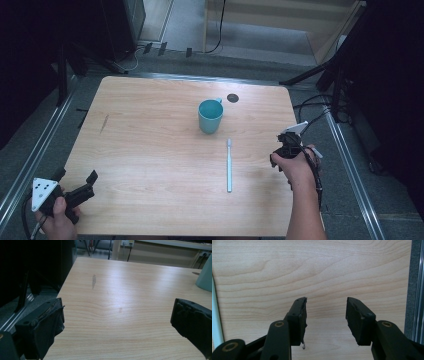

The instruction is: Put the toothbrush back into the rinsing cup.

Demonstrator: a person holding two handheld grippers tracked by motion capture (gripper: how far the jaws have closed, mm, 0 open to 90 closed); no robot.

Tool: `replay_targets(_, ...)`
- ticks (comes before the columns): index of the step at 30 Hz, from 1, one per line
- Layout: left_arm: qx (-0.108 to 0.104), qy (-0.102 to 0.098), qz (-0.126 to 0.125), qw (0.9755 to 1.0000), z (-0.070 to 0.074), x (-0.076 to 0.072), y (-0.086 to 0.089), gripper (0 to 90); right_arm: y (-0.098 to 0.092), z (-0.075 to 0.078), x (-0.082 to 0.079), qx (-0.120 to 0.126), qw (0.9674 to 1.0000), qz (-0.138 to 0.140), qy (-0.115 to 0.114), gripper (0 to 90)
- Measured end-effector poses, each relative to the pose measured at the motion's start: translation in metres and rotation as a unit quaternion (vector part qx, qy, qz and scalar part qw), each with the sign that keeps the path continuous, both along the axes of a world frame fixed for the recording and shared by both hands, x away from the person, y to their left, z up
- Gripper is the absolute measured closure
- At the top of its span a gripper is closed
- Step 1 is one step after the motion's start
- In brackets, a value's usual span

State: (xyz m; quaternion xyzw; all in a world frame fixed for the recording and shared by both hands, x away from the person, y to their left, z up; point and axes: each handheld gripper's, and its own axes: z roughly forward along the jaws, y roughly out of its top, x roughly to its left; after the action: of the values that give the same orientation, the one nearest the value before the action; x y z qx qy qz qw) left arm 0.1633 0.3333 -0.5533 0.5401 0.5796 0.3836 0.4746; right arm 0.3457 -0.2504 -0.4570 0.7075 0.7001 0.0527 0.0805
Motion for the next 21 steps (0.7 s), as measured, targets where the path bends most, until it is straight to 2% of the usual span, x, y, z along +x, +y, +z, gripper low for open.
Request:
replay_targets(5, -0.002, -0.001, 0.0, 1.0, 0.0, 0.0, 0.0, 0.0, 0.003, 0.0, 0.0, -0.004, 1.0, 0.001, 0.002, 50.8)
replay_targets(8, 0.0, 0.0, 0.0, 1.0, 0.0, 0.0, 0.0, 0.0, 0.007, -0.001, 0.0, 0.006, 1.0, 0.0, 0.005, 50.7)
replay_targets(9, 0.0, 0.0, 0.001, 1.0, 0.0, 0.0, 0.0, 0.0, 0.012, -0.002, 0.001, 0.012, 0.9999, 0.003, 0.01, 50.5)
replay_targets(20, -0.002, 0.0, 0.001, 1.0, 0.0, 0.0, 0.0, 0.0, 0.039, -0.006, 0.002, 0.012, 0.9997, 0.015, 0.013, 50.2)
replay_targets(21, -0.003, 0.0, 0.001, 1.0, 0.0, 0.0, 0.0, 0.0, 0.044, -0.007, 0.003, 0.018, 0.9996, 0.016, 0.014, 50.1)
